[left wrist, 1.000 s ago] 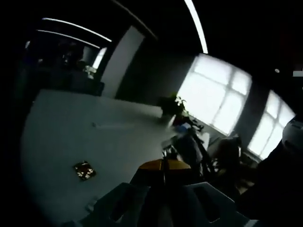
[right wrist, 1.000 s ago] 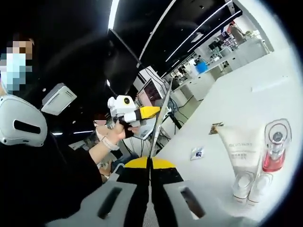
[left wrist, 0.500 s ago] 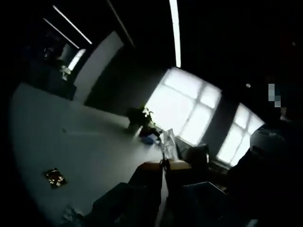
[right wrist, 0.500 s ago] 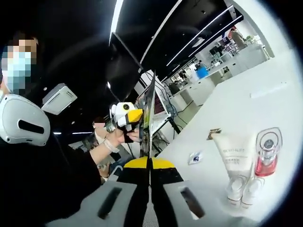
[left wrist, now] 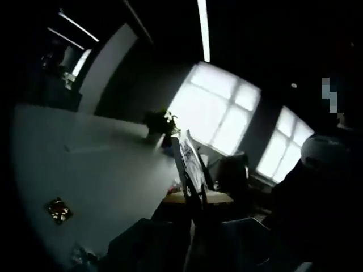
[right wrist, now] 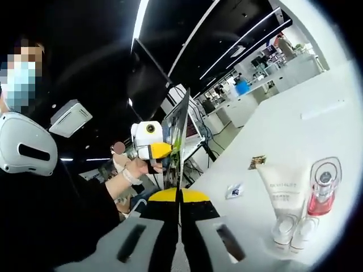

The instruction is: Arrange the skincare products in the storage area until every visible bottle or jar stands upright without overlapping.

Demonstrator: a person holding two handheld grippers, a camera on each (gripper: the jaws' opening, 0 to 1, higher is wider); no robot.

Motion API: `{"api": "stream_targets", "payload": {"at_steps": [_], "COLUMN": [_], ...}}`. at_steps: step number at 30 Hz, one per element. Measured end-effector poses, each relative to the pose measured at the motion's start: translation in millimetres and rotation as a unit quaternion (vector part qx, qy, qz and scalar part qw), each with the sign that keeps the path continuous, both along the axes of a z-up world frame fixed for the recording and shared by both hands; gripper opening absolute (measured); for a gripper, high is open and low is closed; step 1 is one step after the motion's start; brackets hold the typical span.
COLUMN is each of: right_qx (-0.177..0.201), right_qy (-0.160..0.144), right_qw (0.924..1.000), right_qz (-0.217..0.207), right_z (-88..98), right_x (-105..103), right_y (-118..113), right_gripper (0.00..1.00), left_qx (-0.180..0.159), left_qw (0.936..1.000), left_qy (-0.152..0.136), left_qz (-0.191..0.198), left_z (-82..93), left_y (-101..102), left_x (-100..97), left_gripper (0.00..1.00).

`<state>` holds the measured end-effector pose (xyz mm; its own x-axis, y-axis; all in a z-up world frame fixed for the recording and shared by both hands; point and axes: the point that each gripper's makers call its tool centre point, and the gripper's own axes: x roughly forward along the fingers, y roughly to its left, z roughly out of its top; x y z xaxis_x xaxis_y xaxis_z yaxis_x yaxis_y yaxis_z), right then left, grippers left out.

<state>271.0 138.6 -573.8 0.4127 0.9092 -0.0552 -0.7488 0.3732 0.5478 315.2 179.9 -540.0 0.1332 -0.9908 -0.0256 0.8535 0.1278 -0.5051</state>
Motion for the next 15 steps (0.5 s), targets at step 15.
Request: {"api": "stream_targets", "payload": {"at_steps": [15], "right_qx": [-0.067], "right_qy": [-0.073], "right_qw": [0.9945], "right_qz": [-0.032], "right_z": [-3.9], "right_x": [12], "right_y": [-7], "right_gripper": [0.02], "left_qx": [0.013], "left_qw": [0.9996], "left_qy": [-0.018], "left_qz": [-0.018], "left_z": [9.9], "left_y": [-2], "left_x": [-8.3], "left_gripper": [0.0]}}
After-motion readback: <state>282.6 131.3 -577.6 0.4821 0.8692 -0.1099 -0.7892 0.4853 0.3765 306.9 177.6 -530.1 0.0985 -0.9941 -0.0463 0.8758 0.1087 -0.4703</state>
